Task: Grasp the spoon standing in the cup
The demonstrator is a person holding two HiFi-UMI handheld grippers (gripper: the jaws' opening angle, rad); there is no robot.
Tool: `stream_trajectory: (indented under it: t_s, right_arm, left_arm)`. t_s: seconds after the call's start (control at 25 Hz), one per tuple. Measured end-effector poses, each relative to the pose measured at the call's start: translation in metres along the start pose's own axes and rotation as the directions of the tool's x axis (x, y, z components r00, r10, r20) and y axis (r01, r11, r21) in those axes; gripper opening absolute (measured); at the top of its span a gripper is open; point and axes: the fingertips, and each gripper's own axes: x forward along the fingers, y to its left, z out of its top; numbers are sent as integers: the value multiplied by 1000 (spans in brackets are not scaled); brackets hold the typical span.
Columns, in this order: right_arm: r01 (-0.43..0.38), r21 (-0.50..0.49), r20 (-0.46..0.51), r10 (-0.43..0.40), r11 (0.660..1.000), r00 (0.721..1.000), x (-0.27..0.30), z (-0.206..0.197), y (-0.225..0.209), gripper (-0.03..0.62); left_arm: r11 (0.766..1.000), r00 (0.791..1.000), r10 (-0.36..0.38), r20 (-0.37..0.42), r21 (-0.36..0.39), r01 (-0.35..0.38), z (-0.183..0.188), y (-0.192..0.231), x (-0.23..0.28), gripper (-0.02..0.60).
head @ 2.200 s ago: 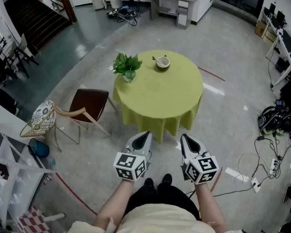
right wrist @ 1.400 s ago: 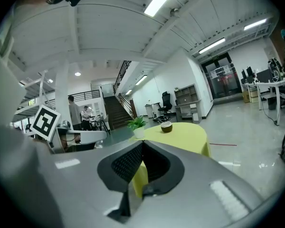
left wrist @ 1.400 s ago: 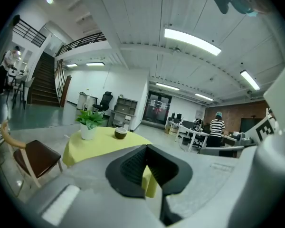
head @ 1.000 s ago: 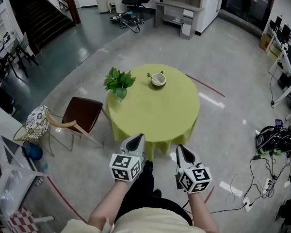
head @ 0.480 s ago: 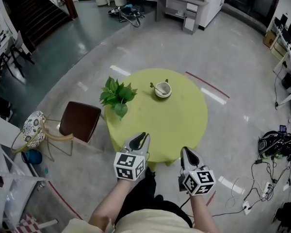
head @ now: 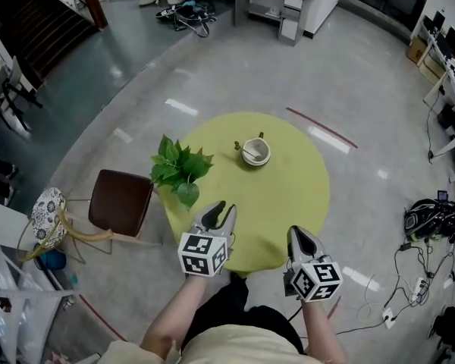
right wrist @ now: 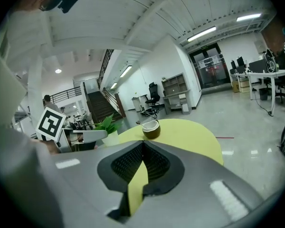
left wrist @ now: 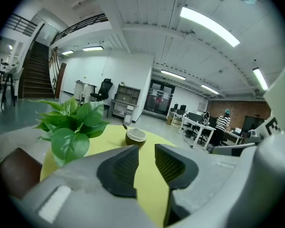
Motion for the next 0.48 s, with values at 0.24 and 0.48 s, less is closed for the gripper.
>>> stream_trajectory:
  t_s: [0.24, 0.48]
  right_arm:
    - [24, 0, 1, -24, 1000, 1000, 20, 7, -6, 2]
    - [13, -6, -11, -13, 1000, 1000, 38, 13, -7, 2]
  left_arm:
    - [1000, 1000, -22, -16, -2, 22, 2, 8, 26, 124]
    - [1000, 999, -22, -26, -5, 22, 10, 15, 50, 137]
